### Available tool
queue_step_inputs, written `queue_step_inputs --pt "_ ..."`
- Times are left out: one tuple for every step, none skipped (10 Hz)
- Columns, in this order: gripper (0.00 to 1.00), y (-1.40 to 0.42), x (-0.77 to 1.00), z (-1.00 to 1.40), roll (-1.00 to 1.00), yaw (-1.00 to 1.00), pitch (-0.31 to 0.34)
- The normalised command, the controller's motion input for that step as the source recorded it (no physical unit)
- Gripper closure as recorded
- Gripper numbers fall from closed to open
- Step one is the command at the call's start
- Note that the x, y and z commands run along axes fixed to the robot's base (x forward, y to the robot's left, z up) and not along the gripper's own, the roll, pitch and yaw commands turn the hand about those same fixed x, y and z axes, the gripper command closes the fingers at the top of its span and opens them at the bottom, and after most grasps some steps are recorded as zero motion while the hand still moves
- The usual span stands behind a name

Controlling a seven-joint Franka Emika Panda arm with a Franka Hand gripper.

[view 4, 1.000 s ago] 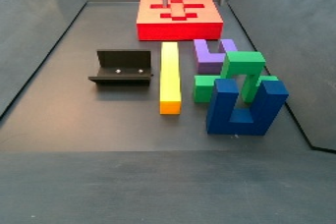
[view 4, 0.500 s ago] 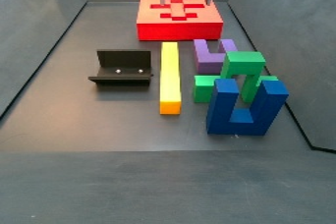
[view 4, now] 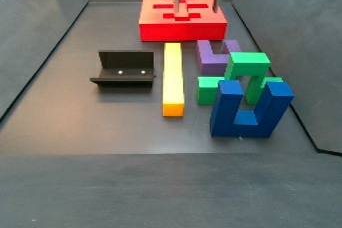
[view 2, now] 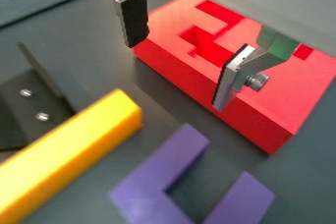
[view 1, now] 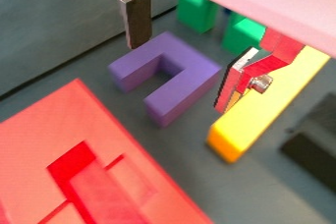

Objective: Pick up the purple object. Move up. Place the purple object on the fixture. Regrasp the purple object. Move to above the board. Insert the purple object.
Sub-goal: Pick up the purple object.

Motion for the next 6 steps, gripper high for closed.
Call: queue_step_inputs --pt "0.0 -0.15 -0.13 -0.53 0.02 0.12 -0.171" --pt "0.0 0.0 -0.12 -0.44 0.07 0.0 -0.103" --pt "0.0 0.0 -0.15 -0.45 0.14 -0.1 -0.033" --pt "0.0 0.01 -0.08 -0.44 0.18 -0.14 0.0" --pt "0.0 0.0 0.0 -0.39 0.22 -0.2 0.0" --pt "0.0 0.07 0.0 -0.24 0.19 -0.23 0.033"
